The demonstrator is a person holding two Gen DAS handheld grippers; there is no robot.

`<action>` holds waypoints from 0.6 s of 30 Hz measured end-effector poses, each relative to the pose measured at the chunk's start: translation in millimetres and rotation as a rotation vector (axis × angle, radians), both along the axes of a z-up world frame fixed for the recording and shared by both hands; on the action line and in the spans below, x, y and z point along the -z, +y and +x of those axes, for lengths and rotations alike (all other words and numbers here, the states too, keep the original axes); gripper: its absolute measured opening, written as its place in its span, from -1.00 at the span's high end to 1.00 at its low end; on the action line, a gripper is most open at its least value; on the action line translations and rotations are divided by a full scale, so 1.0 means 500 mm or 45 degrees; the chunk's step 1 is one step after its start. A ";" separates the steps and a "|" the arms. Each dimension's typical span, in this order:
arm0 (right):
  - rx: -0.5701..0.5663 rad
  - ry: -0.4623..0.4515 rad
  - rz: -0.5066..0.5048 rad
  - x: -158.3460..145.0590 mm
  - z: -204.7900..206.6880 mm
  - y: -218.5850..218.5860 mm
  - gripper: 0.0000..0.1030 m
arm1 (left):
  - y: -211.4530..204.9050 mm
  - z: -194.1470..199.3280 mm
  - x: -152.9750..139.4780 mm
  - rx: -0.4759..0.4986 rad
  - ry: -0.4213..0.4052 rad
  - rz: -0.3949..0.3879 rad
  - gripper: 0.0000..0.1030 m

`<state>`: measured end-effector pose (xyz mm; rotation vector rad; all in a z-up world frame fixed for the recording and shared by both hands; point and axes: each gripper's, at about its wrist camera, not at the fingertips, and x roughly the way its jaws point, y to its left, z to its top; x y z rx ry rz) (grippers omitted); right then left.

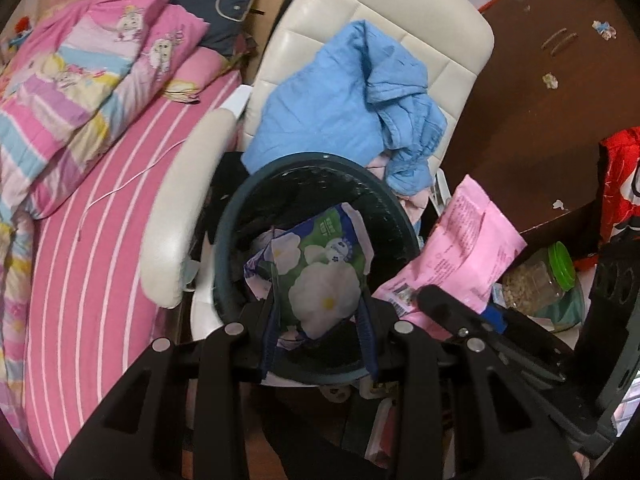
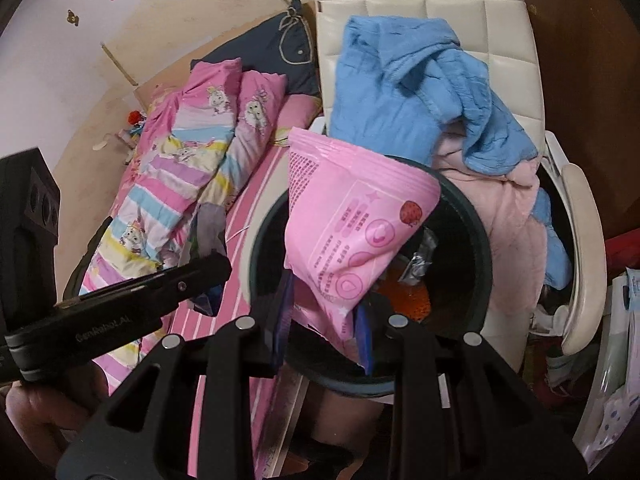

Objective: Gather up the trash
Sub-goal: 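Carry the tissue pack and pink wrapper in both tools to the black bin, then open both tools over the bin, dropping the tissue pack and wrapper inside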

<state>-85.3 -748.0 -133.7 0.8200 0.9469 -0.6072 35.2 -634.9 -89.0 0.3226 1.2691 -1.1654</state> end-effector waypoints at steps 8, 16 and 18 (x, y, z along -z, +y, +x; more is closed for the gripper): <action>-0.011 0.026 0.035 0.033 -0.012 -0.039 0.42 | -0.056 -0.018 0.026 0.014 0.013 0.034 0.33; -0.016 0.035 0.053 0.049 -0.021 -0.065 0.39 | -0.094 -0.026 0.042 0.024 0.014 0.054 0.26; -0.018 0.037 0.056 0.051 -0.019 -0.069 0.38 | -0.100 -0.025 0.044 0.023 0.013 0.057 0.22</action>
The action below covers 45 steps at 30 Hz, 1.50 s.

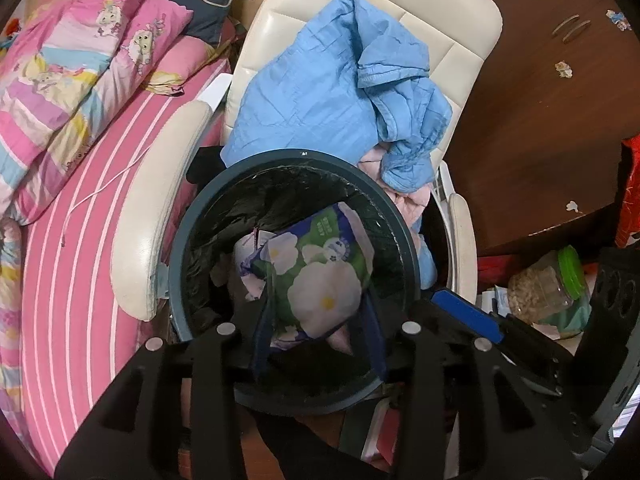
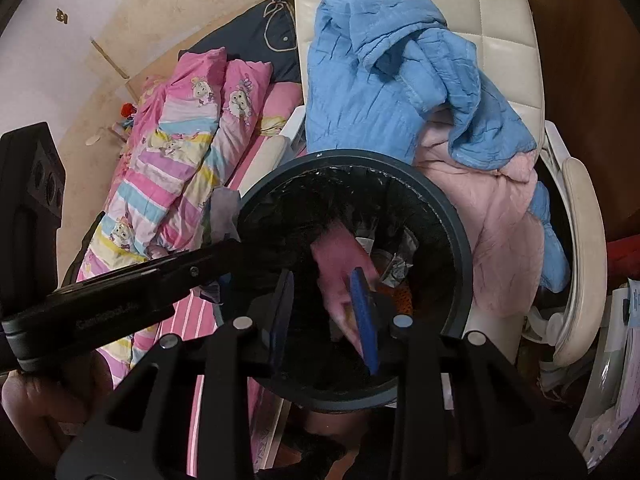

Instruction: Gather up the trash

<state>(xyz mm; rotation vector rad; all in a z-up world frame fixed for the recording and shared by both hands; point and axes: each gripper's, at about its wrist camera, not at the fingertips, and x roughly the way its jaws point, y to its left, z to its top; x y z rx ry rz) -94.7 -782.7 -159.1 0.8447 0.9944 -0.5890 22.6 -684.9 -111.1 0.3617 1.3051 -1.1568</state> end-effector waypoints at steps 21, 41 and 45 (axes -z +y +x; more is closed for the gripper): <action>0.019 -0.002 -0.001 0.009 -0.003 -0.036 0.16 | -0.038 -0.009 -0.003 0.026 -0.047 -0.002 -0.41; 0.014 -0.052 -0.046 -0.026 0.037 0.007 -0.47 | 0.018 0.035 -0.056 -0.078 -0.225 0.030 -0.76; 0.008 -0.077 -0.069 -0.043 0.054 0.028 -0.59 | 0.047 0.051 -0.078 -0.110 -0.268 0.024 -0.82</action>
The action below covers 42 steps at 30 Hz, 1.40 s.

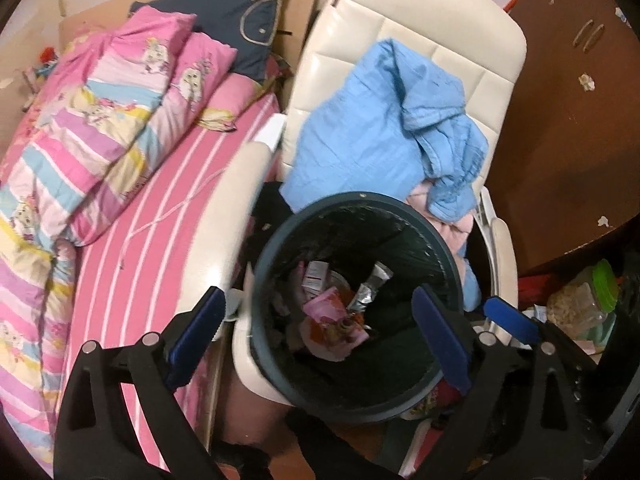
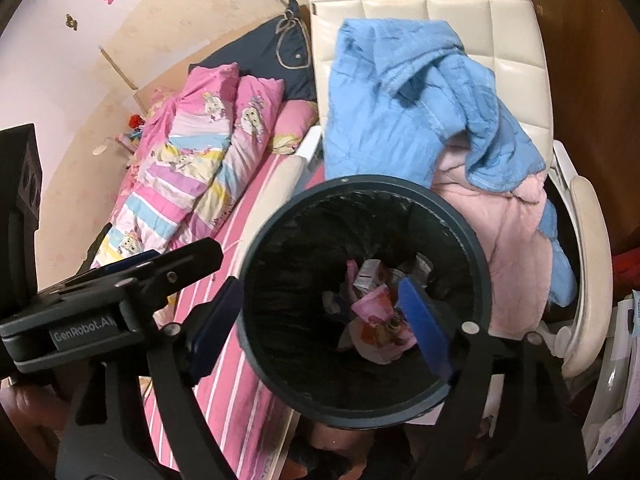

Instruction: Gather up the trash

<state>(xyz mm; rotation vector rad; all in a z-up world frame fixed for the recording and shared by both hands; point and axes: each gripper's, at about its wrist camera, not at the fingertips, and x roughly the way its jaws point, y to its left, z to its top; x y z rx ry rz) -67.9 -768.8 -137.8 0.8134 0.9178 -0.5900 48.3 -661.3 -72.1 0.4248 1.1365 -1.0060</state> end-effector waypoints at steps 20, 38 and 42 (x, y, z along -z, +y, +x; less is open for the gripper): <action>-0.158 -0.141 -0.072 -0.100 0.164 0.232 -0.68 | 0.295 0.133 -0.113 -0.215 -0.191 -0.085 -0.90; -0.392 -0.127 -0.180 -0.154 0.296 0.504 -0.78 | 0.597 0.242 -0.131 -0.403 -0.260 -0.103 -0.90; -0.449 -0.124 -0.176 -0.147 0.324 0.575 -0.78 | 0.680 0.270 -0.114 -0.475 -0.228 -0.091 -0.90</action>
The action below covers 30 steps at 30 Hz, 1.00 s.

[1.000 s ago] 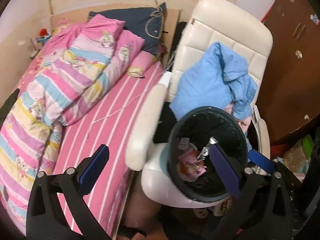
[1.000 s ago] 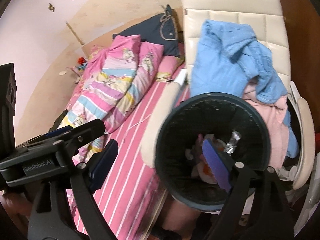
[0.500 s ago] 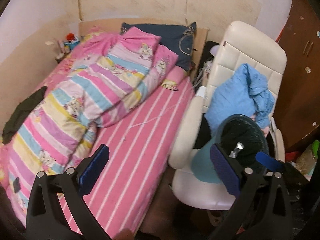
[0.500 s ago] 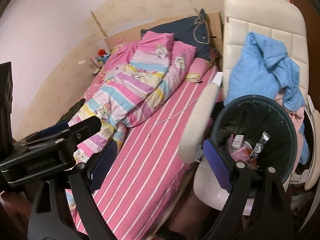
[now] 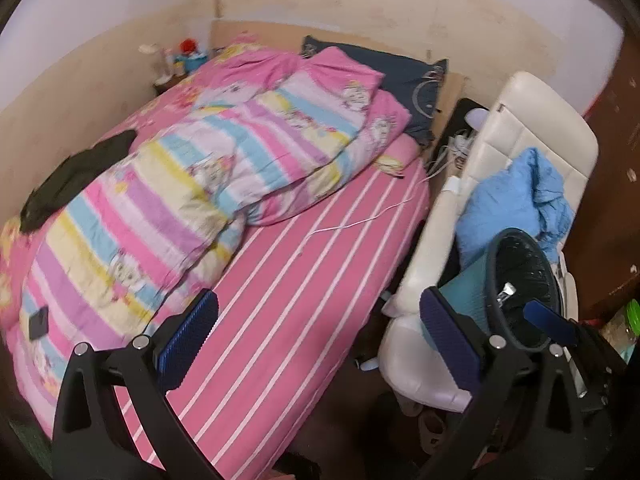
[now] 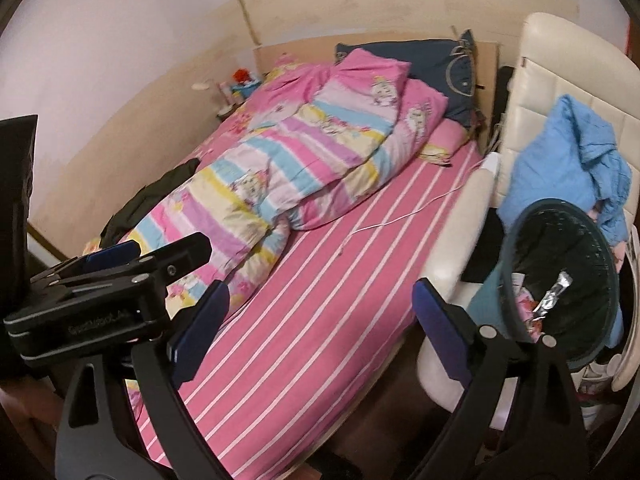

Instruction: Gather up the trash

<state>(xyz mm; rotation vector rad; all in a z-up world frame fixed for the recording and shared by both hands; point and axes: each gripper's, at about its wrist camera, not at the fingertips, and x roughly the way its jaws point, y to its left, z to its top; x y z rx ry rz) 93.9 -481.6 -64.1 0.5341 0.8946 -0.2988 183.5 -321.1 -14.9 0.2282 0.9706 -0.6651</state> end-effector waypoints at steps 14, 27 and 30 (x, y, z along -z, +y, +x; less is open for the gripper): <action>-0.188 0.002 0.052 0.036 0.095 0.264 -0.78 | 0.295 0.073 0.059 -0.240 0.065 0.039 -0.90; -0.260 0.002 0.039 0.030 0.139 0.367 -0.78 | 0.409 0.100 0.064 -0.315 0.090 -0.005 -0.90; -0.272 0.005 0.033 0.029 0.143 0.377 -0.78 | 0.420 0.104 0.067 -0.326 0.096 -0.010 -0.90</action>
